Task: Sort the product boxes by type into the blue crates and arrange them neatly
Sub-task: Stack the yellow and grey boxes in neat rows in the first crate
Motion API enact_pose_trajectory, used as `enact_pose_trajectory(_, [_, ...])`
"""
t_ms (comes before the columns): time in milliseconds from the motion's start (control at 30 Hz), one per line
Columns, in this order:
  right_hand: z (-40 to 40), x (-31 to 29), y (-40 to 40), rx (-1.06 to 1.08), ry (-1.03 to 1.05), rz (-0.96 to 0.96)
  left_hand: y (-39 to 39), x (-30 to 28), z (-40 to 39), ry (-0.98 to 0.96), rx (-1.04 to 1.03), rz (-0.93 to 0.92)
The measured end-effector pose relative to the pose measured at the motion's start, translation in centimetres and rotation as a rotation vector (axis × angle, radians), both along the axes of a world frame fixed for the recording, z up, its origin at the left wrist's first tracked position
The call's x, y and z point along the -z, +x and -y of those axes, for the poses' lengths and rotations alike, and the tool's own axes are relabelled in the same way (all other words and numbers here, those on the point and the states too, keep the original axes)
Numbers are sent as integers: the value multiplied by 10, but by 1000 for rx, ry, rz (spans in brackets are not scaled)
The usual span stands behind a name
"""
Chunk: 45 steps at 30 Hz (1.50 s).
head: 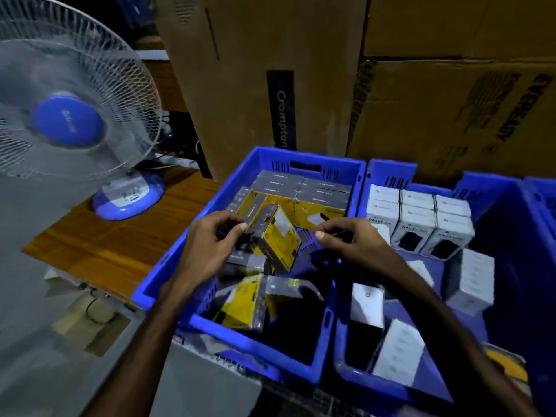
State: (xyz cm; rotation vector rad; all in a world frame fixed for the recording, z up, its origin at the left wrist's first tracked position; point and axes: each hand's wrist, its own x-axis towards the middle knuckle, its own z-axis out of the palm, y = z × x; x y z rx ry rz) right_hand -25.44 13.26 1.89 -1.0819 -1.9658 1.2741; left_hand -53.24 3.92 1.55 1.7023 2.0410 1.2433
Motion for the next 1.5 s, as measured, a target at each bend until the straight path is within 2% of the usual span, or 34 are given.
enact_pose_trajectory(133, [-5, -5, -32, 49, -5, 46, -33, -3, -33, -16, 138, -71])
enact_pose_trajectory(267, [-11, 1, -76, 10, 10, 250, -54, -9, -61, -56, 305, -123])
enact_pose_trajectory(367, [-16, 19, -105, 68, 43, 407, -67, -7, -79, -65, 402, -170])
enact_pose_trajectory(467, [-17, 30, -123, 150, 28, 475, -72, -3, -95, -79, 474, -183])
enact_pose_trajectory(700, [-38, 45, -141, 285, -195, 337, -69, 18, -129, -138, 521, -29])
enact_pose_trajectory(900, [-57, 54, -151, 351, -324, 238, -63, 24, -137, -99, 467, 229])
enact_pose_trajectory(1000, [-60, 60, -157, 379, -476, 39, -65, 24, -140, -25, 403, 338])
enact_pose_trajectory(1100, [-63, 63, -169, 389, -634, -210, -66, 22, -139, 92, 360, 651])
enact_pose_trajectory(1233, [-63, 68, -183, 415, -535, -242, -74, 20, -139, 184, 255, 877])
enact_pose_trajectory(1300, [-80, 96, -180, 430, -542, -241, -74, 19, -140, 211, 230, 908])
enact_pose_trajectory(1500, [-86, 75, -188, 420, -541, -174, -73, 16, -140, 237, 208, 934])
